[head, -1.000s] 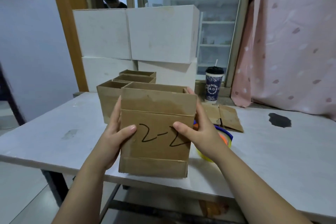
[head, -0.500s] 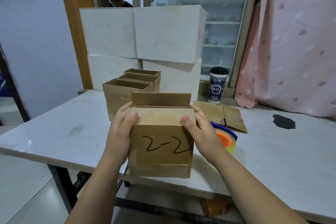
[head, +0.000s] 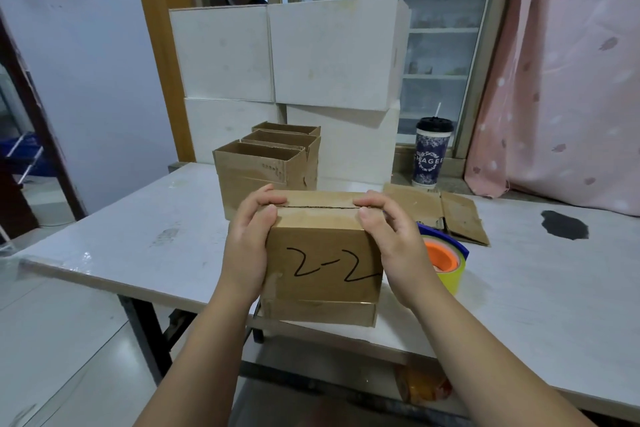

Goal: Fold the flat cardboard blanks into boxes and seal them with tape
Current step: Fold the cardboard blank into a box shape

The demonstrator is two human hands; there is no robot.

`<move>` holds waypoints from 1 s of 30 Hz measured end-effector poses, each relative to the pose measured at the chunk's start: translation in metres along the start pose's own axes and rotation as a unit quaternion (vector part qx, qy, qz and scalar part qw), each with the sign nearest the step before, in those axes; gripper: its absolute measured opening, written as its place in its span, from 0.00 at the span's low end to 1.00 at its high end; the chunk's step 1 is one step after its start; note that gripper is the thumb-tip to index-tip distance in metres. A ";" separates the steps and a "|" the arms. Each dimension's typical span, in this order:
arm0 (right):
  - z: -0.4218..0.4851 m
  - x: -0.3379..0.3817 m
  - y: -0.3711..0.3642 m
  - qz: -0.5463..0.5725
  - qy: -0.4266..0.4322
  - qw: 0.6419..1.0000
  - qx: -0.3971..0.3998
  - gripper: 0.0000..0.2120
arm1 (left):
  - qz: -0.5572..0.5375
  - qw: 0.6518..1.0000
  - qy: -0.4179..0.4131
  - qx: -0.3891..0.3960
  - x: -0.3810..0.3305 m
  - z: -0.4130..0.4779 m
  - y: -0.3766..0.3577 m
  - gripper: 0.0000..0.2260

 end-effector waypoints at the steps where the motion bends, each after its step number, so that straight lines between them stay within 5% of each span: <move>1: 0.000 0.001 -0.001 0.004 0.006 1.000 -0.006 0.12 | -0.001 1.000 0.003 -0.008 -0.001 -0.002 0.000 0.11; 7: -0.006 0.010 -0.009 -0.007 0.057 0.992 -0.114 0.07 | 0.040 0.994 0.032 -0.094 -0.014 -0.013 -0.003 0.14; 11: -0.010 0.044 -0.016 -0.070 0.222 0.964 -0.128 0.06 | -0.018 0.992 -0.006 -0.126 -0.032 -0.019 0.010 0.13; 14: -0.008 0.073 -0.017 -0.157 0.393 0.903 -0.080 0.10 | -0.052 0.990 0.009 -0.130 -0.040 -0.020 0.017 0.10; 17: -0.006 0.089 -0.025 -0.258 0.522 0.813 -0.014 0.07 | -0.046 0.990 0.123 -0.059 -0.032 -0.012 0.010 0.33; 19: -0.007 0.088 -0.032 -0.322 0.590 0.740 0.041 0.05 | -0.093 0.975 0.202 -0.012 -0.026 -0.009 0.006 0.37; 21: -0.010 0.078 -0.036 -0.369 0.630 0.678 0.082 0.04 | -0.213 0.937 0.273 0.040 -0.018 -0.005 0.003 0.36; 24: -0.012 0.060 -0.035 -0.392 0.648 0.639 0.138 0.03 | -0.323 0.877 0.347 0.082 0.001 -0.001 -0.004 0.26; 27: -0.011 0.044 -0.029 -0.423 0.615 0.650 0.138 0.03 | -0.407 0.836 0.360 0.075 0.019 -0.002 -0.019 0.20; 30: -0.016 0.026 -0.021 -0.347 0.465 0.804 0.126 0.14 | -0.455 0.822 0.341 0.032 0.034 -0.002 -0.029 0.18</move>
Point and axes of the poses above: each hand's wrist, its own z-axis towards the middle knuckle, its own y-axis out of the back of the hand, x = y × z, the point moved 3 cm from there along z, towards the middle knuckle, and after that the axes turned 10 degrees about y, right-handed, at the moved point
